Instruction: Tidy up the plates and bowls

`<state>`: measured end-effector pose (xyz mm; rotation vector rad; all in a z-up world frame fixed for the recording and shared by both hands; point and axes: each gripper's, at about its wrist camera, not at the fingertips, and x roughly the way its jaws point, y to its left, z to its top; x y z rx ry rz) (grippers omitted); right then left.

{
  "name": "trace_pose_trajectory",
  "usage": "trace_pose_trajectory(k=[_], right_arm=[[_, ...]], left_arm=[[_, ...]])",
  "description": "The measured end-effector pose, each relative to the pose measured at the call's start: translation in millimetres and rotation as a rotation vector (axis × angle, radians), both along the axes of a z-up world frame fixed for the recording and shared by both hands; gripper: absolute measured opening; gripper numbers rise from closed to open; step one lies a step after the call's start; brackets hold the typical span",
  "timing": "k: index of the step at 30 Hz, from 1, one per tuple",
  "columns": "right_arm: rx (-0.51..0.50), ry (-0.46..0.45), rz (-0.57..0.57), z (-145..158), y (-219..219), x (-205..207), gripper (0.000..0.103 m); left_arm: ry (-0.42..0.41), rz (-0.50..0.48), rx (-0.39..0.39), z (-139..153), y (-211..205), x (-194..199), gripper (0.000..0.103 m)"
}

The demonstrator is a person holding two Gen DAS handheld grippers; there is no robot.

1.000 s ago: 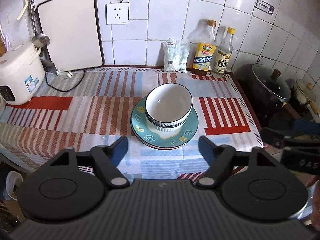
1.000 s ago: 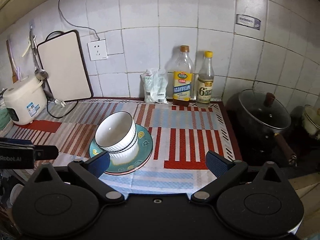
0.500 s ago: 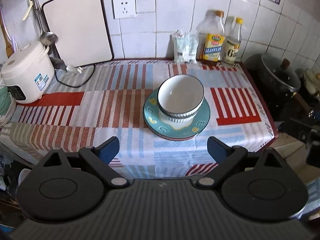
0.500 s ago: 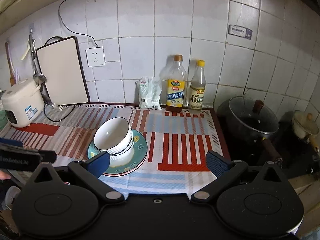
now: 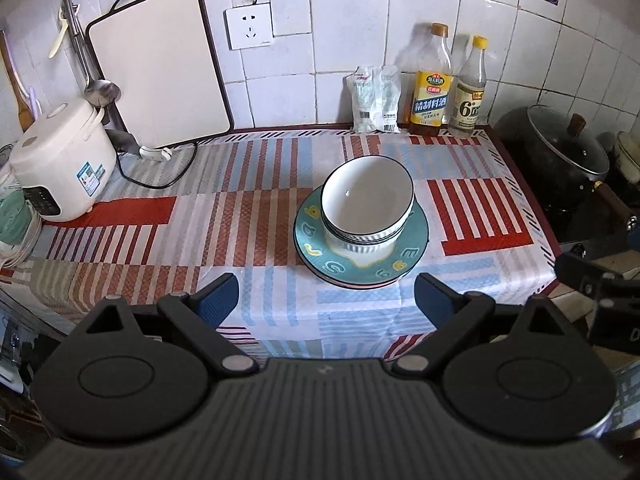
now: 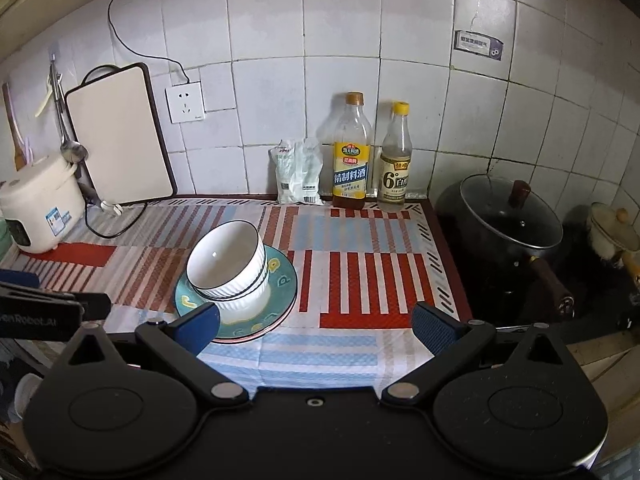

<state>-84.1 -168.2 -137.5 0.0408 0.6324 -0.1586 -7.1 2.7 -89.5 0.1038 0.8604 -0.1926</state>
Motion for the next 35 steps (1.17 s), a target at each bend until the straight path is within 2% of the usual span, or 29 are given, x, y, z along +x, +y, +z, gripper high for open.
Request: trace_pose_trajectory(k=[7, 25, 35], right_arm=[[-0.027, 0.000, 0.004, -1.2, -1.1, 2.4, 0.103], [-0.036, 0.009, -0.015, -2.9, -2.6, 2.2, 0.103], [-0.034, 0.006, -0.021, -1.3, -3.4, -0.4, 0.103]], left_arm=[[-0.008, -0.019, 0.041, -5.6, -6.8, -4.6, 0.096], [-0.025, 0.011, 0.001, -6.6, -1.0, -3.5, 0.097], [-0.042, 0.011, 0.010, -3.9, 1.4, -7.0, 0.097]])
